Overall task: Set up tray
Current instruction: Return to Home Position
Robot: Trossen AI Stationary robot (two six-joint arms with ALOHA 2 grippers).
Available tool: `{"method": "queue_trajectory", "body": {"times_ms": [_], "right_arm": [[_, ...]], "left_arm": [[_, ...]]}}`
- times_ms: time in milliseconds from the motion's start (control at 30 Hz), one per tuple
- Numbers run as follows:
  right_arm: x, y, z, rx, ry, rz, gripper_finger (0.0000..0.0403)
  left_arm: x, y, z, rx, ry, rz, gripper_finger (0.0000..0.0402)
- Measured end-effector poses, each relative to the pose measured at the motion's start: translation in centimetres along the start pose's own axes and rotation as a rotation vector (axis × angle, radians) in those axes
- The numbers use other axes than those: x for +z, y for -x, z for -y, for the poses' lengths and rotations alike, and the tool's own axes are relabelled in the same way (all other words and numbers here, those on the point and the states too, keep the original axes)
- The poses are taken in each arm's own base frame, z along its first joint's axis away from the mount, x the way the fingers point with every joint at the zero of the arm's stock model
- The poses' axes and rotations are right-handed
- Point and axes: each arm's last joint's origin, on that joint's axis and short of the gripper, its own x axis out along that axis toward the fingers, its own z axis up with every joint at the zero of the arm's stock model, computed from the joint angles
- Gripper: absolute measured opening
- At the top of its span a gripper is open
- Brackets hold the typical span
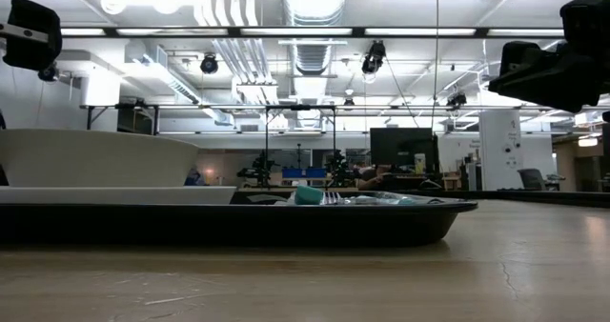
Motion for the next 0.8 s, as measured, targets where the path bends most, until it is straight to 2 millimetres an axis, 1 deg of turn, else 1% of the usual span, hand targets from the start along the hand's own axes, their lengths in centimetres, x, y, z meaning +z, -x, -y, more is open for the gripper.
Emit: {"method": "queue_trajectory", "body": {"times_ms": [533, 800], "right_arm": [[0.0, 0.0, 0.01, -0.001, 0.0, 0.0, 0.0082], [0.0, 0.0, 0.01, -0.001, 0.0, 0.0, 0.0072]], "left_arm": [[0.0, 0.0, 0.0, 0.0, 0.0, 0.0, 0.0079], [0.0, 0.0, 0.0, 0.0, 0.0, 0.0, 0.0079]]}}
